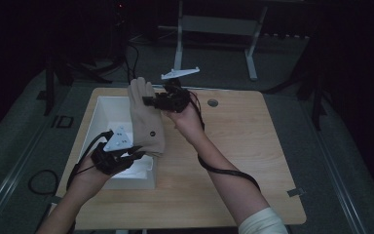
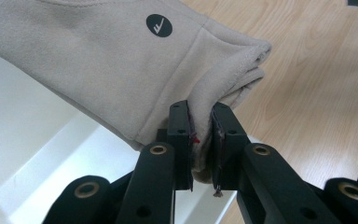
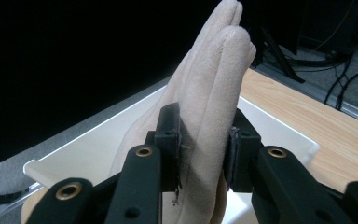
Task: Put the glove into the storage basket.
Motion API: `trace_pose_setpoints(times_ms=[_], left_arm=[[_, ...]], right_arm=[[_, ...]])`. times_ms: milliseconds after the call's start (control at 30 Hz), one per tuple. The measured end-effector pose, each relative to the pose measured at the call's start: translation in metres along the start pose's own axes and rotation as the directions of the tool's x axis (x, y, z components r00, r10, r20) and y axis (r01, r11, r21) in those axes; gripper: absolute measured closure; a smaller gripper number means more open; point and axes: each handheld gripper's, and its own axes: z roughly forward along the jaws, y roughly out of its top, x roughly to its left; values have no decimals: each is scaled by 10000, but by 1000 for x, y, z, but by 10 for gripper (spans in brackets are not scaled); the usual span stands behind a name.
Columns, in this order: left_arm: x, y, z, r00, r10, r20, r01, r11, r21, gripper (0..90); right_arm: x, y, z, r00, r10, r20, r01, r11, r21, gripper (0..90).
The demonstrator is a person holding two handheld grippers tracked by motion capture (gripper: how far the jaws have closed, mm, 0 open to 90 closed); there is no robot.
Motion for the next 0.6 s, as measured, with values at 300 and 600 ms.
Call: trace_pose_setpoints(times_ms=[300, 600], left_arm=[[17, -24, -13, 9984, -490, -295, 491, 9988, 27, 807], [29, -40, -9, 9959, -675, -596, 683, 9976, 118, 806]], right_arm=[[18, 10, 35, 9996, -145, -257, 150, 9997, 176, 710], [19, 10, 61, 9997, -54, -242, 65, 9990, 434, 710]])
